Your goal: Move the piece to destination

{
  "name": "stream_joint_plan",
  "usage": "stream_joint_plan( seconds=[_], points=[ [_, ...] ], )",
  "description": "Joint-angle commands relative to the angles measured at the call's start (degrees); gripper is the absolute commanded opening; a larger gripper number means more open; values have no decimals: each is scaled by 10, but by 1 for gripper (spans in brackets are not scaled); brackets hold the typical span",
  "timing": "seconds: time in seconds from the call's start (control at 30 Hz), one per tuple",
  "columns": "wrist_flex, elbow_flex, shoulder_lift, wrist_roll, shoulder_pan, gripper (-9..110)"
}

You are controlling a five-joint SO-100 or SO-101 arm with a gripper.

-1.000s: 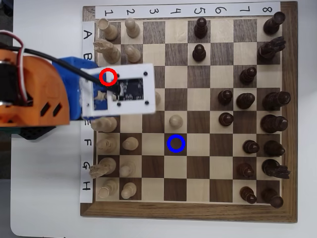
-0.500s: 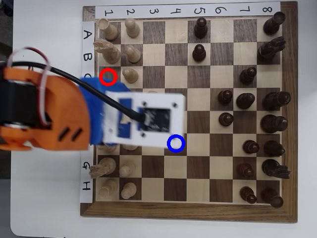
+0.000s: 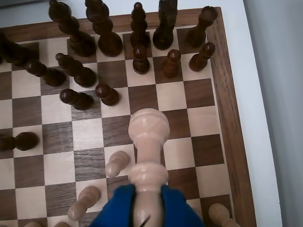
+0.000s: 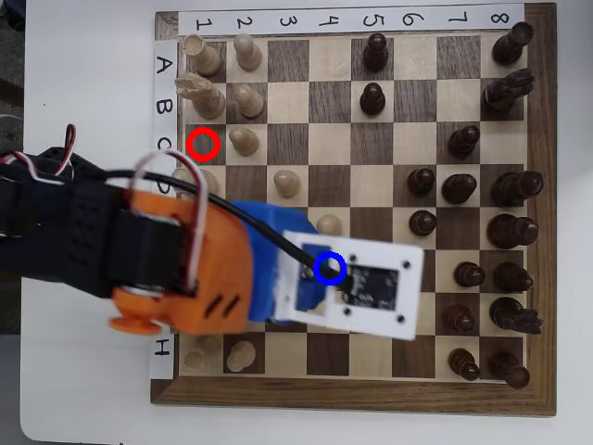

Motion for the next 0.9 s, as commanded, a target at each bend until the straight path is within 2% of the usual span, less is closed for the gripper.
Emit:
stream_joint_plan(
  seconds=[0.0,0.23,0.57,0.87],
  points=[
    [-59,-115,-29,-18,40,2],
    [-51,-116,-56,-22,55,2],
    [69,-113,-81,16,33,0],
    [81,-113,-98,31,25,0]
  ],
)
